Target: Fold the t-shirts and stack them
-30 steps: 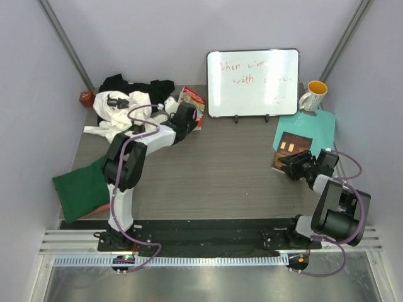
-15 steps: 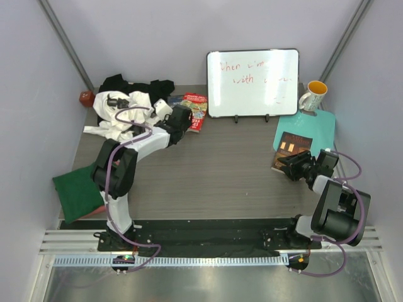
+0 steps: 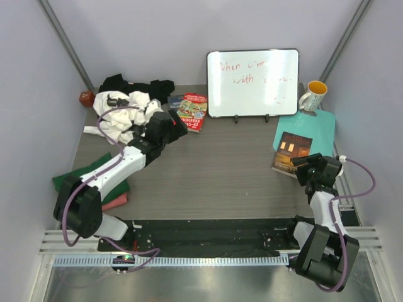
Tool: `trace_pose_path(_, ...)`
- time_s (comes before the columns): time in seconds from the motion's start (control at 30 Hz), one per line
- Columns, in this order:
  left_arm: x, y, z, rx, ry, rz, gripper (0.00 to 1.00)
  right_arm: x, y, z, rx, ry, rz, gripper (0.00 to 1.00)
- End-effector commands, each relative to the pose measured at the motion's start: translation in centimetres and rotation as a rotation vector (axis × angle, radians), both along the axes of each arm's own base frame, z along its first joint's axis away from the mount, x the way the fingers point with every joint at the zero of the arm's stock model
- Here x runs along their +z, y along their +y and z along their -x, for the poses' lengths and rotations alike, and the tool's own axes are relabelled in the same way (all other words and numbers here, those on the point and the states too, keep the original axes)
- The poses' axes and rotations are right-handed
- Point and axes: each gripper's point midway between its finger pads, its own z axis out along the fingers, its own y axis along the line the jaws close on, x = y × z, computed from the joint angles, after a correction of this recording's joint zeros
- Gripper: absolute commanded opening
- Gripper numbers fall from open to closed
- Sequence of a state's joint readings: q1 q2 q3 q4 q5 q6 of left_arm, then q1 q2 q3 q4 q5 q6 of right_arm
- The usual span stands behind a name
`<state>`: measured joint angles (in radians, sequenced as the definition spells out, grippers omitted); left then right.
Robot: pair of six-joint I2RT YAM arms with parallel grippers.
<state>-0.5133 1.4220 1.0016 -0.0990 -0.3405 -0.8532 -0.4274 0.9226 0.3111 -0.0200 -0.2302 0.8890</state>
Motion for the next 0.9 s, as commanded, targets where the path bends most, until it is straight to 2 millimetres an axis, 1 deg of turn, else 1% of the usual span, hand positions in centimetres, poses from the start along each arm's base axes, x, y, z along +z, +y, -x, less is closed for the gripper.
trace_pose_path(0.0,-3.1,-7.6,3.0,-0.403,0.080,-0.005,0.78,1.2,-1.2,-0.5,-0.040,0.009,0.030,0.63)
trace_pose_path(0.03,-4.2,-9.3,2.7,-0.450,0.110,-0.009,0.78,2.3,-1.5,-1.0,-0.041,-0.018,0.041,0.64)
trace_pose_path(0.07,-4.7,-10.9,3.1,-0.517,0.131,0.005,0.77,3.2,-1.7,-1.1,-0.045,-0.036,0.056,0.64)
trace_pose_path(0.1,-5.6,-12.9,3.7,-0.593,0.160,0.014,0.77,3.6,-1.8,-1.1,-0.050,-0.031,0.062,0.63)
trace_pose_path(0.13,-6.3,-15.8,3.9,-0.694,0.199,0.065,0.77,5.1,-2.3,-1.6,-0.058,-0.055,0.080,0.64)
trace_pose_path(0.17,-7.1,-17.4,3.8,-0.740,0.223,0.082,0.77,5.4,-2.4,-1.8,-0.050,-0.044,0.088,0.64)
trace_pose_path(0.2,-7.4,-19.4,4.4,-0.799,0.245,0.103,0.77,5.4,-2.2,-1.7,-0.039,-0.016,0.078,0.64)
trace_pose_path(0.23,-5.5,-21.9,3.8,-0.861,0.210,0.149,0.78,6.2,-2.3,-2.1,-0.032,-0.023,0.080,0.64)
trace_pose_path(0.27,-8.5,-23.2,3.8,-0.883,0.271,0.144,0.78,6.3,-1.9,-2.3,-0.013,-0.024,0.058,0.64)
trace_pose_path(0.3,-8.4,-24.8,4.3,-0.921,0.278,0.149,0.78,6.2,-1.7,-2.4,-0.005,-0.024,0.046,0.64)
trace_pose_path(0.33,-6.8,-26.7,3.4,-0.950,0.239,0.176,0.79,6.3,-1.4,-2.4,0.002,-0.031,0.038,0.64)
trace_pose_path(0.37,-8.7,-27.7,3.4,-0.962,0.281,0.184,0.79,6.4,-1.2,-2.3,0.011,-0.042,0.033,0.64)
trace_pose_path(0.4,-9.0,-28.7,3.4,-0.980,0.294,0.205,0.79,6.7,-1.1,-2.2,0.013,-0.054,0.039,0.64)
trace_pose_path(0.43,-7.3,-30.2,2.6,-0.992,0.266,0.247,0.79,6.1,-0.9,-1.9,0.014,-0.045,0.037,0.64)
trace_pose_path(0.47,-7.3,-31.0,3.0,-1.029,0.281,0.279,0.79,6.0,-0.9,-1.7,0.017,-0.044,0.040,0.63)
trace_pose_path(0.5,-9.4,-31.7,3.1,-1.037,0.318,0.284,0.79,5.7,-0.7,-1.5,0.020,-0.043,0.039,0.64)
trace_pose_path(0.53,-8.1,-32.7,2.7,-1.061,0.289,0.301,0.79,5.1,-0.6,-1.1,0.022,-0.030,0.036,0.63)
trace_pose_path(0.57,-8.5,-33.2,2.9,-1.075,0.299,0.307,0.79,4.8,-0.5,-1.0,0.025,-0.028,0.034,0.64)
trace_pose_path(0.6,-9.9,-33.7,3.3,-1.084,0.327,0.309,0.80,4.6,-0.3,-0.8,0.032,-0.027,0.032,0.63)
trace_pose_path(0.63,-9.4,-34.3,3.1,-1.098,0.315,0.325,0.80,4.0,-0.1,-0.5,0.035,-0.016,0.031,0.63)
trace_pose_path(0.67,-9.6,-34.8,3.4,-1.107,0.334,0.346,0.81,3.7,-0.1,-0.4,0.039,-0.009,0.031,0.63)
trace_pose_path(0.7,-9.6,-35.3,4.2,-1.140,0.355,0.370,0.81,3.4,0.0,-0.3,0.042,-0.005,0.031,0.64)
trace_pose_path(0.73,-10.6,-35.8,4.3,-1.151,0.370,0.382,0.81,2.9,0.1,-0.1,0.046,0.004,0.033,0.63)
trace_pose_path(0.8,-11.5,-36.5,5.2,-1.160,0.402,0.397,0.81,2.1,-0.1,0.3,0.041,0.041,0.040,0.63)
trace_pose_path(0.87,-13.0,-37.1,5.9,-1.164,0.427,0.404,0.82,1.5,-0.9,0.8,0.009,0.075,0.070,0.63)
